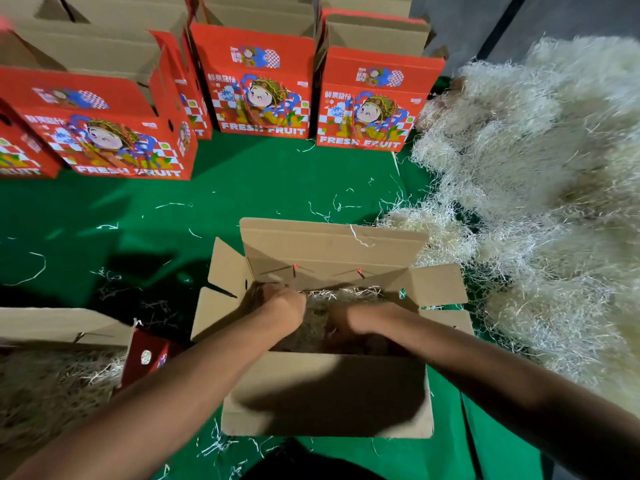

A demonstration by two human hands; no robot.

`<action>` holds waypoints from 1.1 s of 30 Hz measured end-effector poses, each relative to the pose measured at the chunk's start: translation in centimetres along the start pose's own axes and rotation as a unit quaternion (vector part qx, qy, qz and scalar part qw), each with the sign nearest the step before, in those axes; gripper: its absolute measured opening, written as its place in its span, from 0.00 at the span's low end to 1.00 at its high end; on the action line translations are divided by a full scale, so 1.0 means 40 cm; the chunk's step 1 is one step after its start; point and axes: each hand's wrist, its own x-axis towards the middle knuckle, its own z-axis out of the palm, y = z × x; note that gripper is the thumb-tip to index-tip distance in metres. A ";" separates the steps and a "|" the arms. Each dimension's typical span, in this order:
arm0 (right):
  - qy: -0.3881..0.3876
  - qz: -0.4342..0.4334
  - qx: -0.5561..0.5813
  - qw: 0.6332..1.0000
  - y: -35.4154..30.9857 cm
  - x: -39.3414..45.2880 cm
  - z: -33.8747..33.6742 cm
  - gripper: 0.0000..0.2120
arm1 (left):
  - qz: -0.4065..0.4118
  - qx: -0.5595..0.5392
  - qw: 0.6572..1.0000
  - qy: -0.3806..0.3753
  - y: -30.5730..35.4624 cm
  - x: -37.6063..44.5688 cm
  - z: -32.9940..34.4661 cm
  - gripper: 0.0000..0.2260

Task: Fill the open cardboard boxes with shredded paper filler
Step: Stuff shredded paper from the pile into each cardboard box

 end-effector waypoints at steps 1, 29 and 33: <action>0.057 -0.003 0.018 0.998 0.005 -0.005 -0.008 0.16 | 0.023 0.009 0.999 0.030 -0.003 -0.008 -0.012 0.16; 0.159 0.182 -0.055 0.969 0.007 -0.078 -0.003 0.15 | 0.014 -0.060 0.998 0.009 -0.046 -0.055 -0.030 0.13; 0.038 0.191 -0.039 0.980 0.002 -0.065 0.035 0.15 | 0.049 0.017 0.990 -0.134 -0.035 -0.052 -0.014 0.17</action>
